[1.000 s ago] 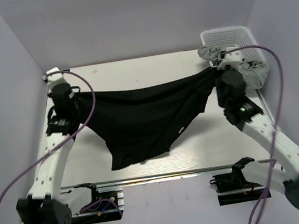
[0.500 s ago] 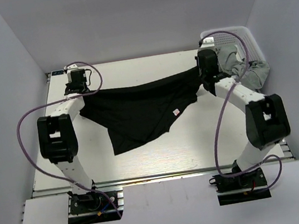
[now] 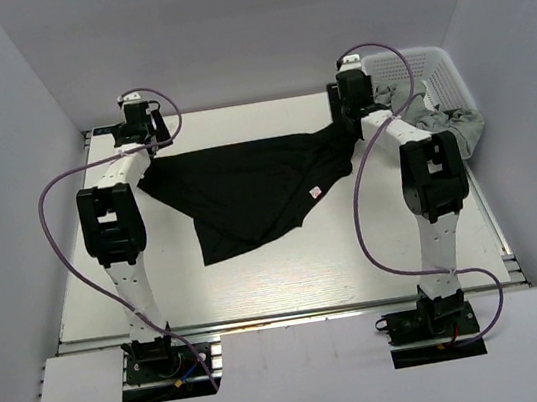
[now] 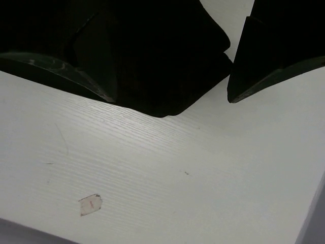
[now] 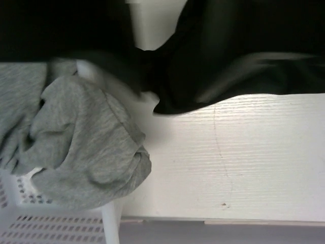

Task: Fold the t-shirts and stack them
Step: Flatten out the tshirt

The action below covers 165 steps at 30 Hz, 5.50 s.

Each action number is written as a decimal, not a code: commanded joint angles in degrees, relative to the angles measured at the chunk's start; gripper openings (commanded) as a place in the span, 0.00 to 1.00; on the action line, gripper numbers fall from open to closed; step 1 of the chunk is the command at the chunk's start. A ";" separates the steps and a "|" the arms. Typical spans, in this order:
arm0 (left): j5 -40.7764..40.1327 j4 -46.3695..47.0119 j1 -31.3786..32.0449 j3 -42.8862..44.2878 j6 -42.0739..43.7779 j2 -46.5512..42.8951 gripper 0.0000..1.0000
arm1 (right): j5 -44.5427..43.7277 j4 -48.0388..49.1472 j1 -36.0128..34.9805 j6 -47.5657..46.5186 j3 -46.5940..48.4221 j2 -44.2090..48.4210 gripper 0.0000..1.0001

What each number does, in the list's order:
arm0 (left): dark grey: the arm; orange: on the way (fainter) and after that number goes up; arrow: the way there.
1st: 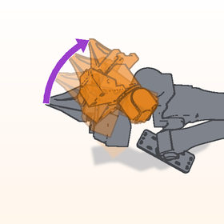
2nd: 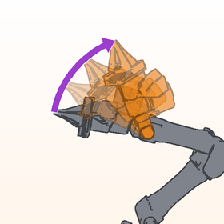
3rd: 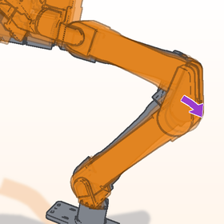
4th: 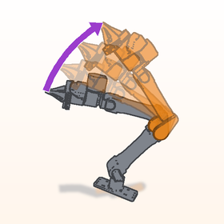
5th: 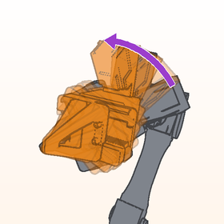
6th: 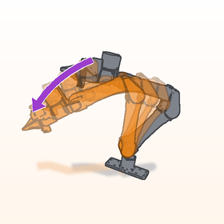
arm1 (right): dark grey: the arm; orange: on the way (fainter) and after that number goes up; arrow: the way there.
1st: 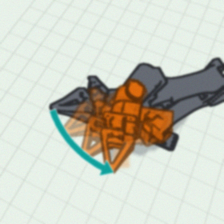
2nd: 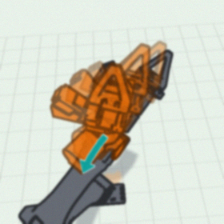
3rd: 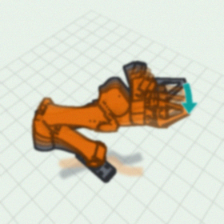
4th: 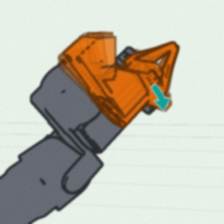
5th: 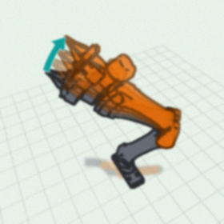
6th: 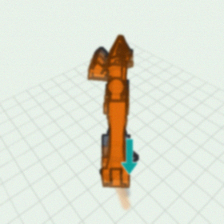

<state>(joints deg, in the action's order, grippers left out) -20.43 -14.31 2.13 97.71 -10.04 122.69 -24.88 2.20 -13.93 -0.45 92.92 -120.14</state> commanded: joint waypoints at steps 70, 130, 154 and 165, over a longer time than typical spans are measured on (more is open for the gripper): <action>32.13 -14.69 12.63 -62.91 -21.69 -61.17 0.90 | 4.58 -10.28 -15.78 24.88 -51.00 48.95 0.90; 31.59 -6.00 16.85 -55.52 -15.18 -59.50 0.00 | -2.18 -18.45 -1.80 26.73 -38.70 28.91 0.90; 30.44 -6.00 16.85 -56.06 -14.65 -58.97 0.00 | 5.46 -19.16 -0.22 26.55 -35.62 16.87 0.06; 27.64 -6.52 16.85 -49.20 -14.65 -60.64 0.00 | 14.41 -15.21 -0.48 19.54 -36.06 32.83 0.00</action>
<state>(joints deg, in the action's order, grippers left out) 9.28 -21.69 18.87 44.31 -25.28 64.42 -14.98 -15.29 -14.28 22.68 56.21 -95.29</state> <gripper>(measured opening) 0.027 0.012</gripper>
